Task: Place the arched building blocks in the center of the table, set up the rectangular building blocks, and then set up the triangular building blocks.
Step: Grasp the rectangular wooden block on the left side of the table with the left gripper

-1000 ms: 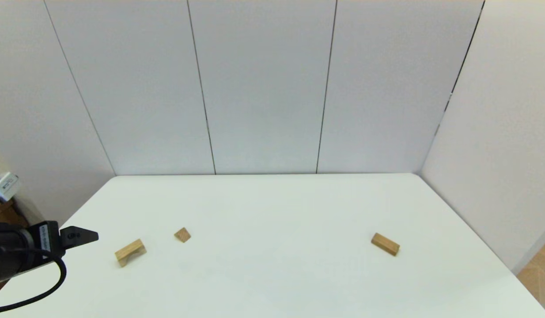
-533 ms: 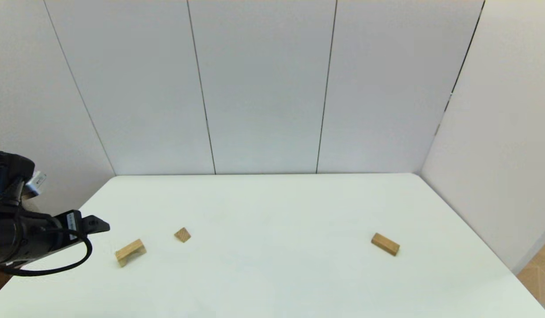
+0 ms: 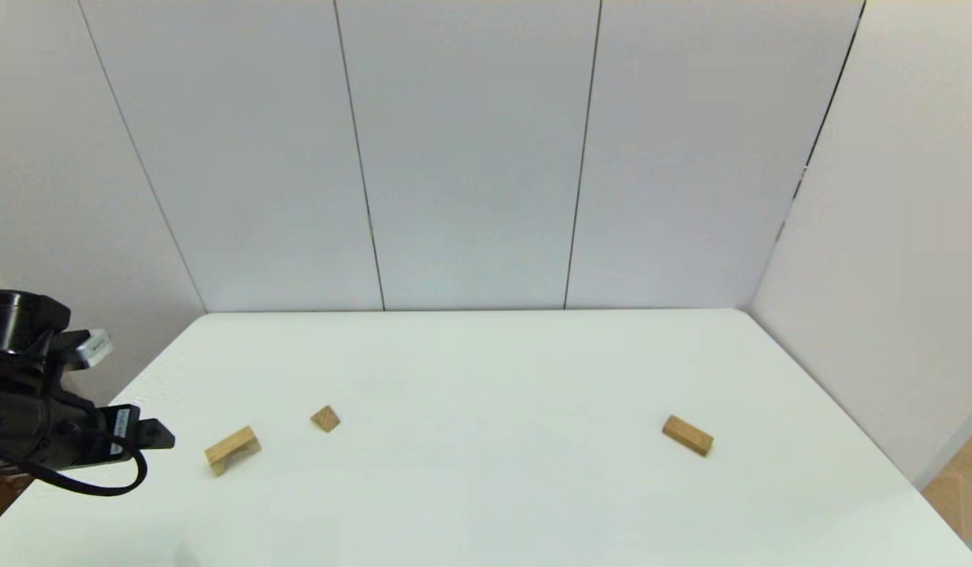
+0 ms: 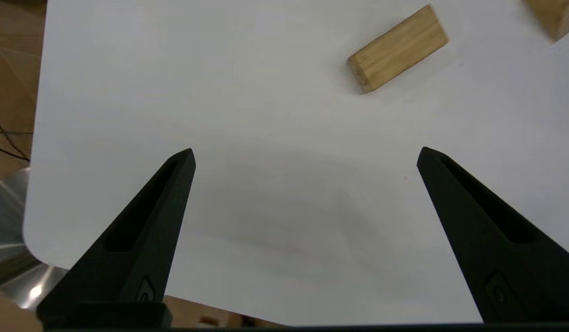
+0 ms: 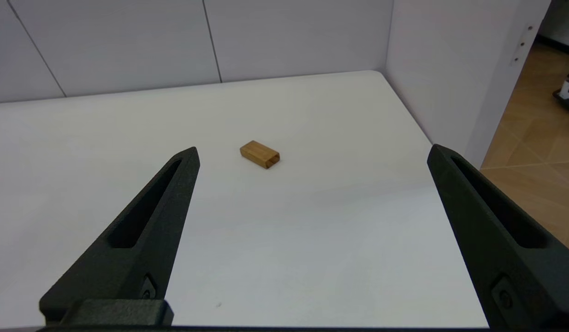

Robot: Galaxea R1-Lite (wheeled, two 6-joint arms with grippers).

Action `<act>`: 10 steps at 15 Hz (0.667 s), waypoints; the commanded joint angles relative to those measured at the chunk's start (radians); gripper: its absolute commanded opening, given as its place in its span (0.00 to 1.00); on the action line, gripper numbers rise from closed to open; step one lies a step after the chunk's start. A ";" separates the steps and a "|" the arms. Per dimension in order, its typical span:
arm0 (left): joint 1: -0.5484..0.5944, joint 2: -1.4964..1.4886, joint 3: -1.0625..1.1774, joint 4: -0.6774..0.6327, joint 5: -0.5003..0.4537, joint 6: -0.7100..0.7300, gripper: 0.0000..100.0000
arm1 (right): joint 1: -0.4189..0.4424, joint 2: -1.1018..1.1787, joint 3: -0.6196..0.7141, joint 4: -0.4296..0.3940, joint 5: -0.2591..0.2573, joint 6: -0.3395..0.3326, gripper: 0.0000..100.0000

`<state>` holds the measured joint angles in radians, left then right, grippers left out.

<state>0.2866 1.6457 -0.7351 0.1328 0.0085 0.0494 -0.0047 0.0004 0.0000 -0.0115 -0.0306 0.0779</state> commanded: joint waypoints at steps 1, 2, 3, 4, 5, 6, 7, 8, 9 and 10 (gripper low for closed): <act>0.006 0.051 -0.050 0.116 0.002 0.116 1.00 | 0.000 0.000 0.000 -0.001 0.000 0.000 1.00; 0.008 0.060 -0.078 0.188 0.005 0.158 1.00 | 0.000 0.000 0.000 -0.001 0.000 0.000 1.00; 0.006 0.072 -0.106 0.238 0.007 0.184 1.00 | 0.000 0.000 0.000 -0.001 0.000 0.000 1.00; 0.006 0.085 -0.129 0.277 0.005 0.198 1.00 | 0.000 0.000 0.000 -0.001 0.000 0.000 1.00; 0.005 0.091 -0.138 0.291 0.005 0.205 1.00 | 0.000 0.000 0.000 -0.001 0.000 0.000 1.00; 0.005 0.120 -0.165 0.337 0.005 0.259 1.00 | 0.000 0.000 0.000 -0.001 0.000 0.002 1.00; 0.006 0.141 -0.187 0.370 0.005 0.303 1.00 | 0.000 0.000 0.000 -0.001 0.000 0.000 1.00; 0.006 0.160 -0.210 0.403 0.007 0.336 1.00 | 0.000 0.000 0.000 -0.001 0.000 0.000 1.00; 0.006 0.189 -0.239 0.432 0.008 0.371 1.00 | 0.000 0.000 0.000 -0.001 0.000 0.000 1.00; 0.005 0.218 -0.262 0.436 0.008 0.395 1.00 | 0.000 0.000 0.000 -0.001 0.000 0.000 1.00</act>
<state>0.2919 1.8017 -0.9545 0.5526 0.0157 0.4106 -0.0047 0.0004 0.0000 -0.0119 -0.0306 0.0774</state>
